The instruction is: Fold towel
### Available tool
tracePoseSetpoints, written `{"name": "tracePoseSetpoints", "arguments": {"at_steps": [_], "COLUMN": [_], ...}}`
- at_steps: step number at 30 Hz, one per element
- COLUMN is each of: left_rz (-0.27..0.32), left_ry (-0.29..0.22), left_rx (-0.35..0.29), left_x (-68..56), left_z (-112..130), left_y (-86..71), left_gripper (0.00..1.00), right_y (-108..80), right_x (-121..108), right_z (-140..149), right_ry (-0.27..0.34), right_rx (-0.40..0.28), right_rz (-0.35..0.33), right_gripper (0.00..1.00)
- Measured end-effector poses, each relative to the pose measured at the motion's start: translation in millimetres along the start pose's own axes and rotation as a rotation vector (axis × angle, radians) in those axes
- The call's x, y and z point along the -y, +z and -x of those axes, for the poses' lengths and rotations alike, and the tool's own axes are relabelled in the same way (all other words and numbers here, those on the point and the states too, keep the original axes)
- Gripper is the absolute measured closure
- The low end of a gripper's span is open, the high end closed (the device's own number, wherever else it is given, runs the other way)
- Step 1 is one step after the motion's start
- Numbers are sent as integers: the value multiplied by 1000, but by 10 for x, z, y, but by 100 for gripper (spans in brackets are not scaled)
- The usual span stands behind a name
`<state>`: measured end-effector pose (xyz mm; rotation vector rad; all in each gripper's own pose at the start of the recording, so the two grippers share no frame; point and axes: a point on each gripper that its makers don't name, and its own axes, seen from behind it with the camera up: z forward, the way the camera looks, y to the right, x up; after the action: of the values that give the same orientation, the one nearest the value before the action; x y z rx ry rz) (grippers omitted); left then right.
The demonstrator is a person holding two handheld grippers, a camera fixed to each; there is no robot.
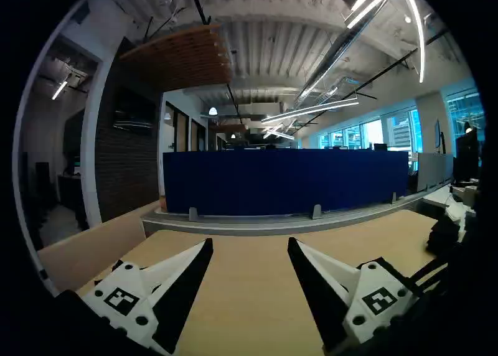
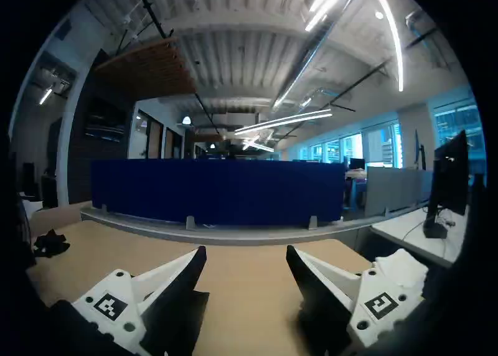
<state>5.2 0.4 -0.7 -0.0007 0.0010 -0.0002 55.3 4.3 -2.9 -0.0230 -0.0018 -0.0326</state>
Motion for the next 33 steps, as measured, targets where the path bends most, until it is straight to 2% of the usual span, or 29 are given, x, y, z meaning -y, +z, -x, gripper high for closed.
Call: {"name": "tracePoseSetpoints", "arguments": {"at_steps": [6,14,20,25,33], "left_rz": [10,10,12,36,129], "left_ry": [0,0,-8,13,74], "left_rx": [-7,13,14,24,80], "left_x": [-63,-75,-94,-159,-321], "left_z": [-485,-770,-938,-1021,-994], "left_y": [-65,-92,-109,-114,-92], "left_gripper": [11,11,11,11,11], "right_y": [-24,-35,-31,-36,-60], "right_x": [1,-39,-101,-122,70], "right_z": [-486,-892,-1029,-1097,-1077], "right_ry": [-23,-15,-1,-12,-79], "right_rx": [-2,-21,-17,-6,52], "right_rz": [10,15,22,18,-84], "right_gripper": [0,0,0,0,0]}}
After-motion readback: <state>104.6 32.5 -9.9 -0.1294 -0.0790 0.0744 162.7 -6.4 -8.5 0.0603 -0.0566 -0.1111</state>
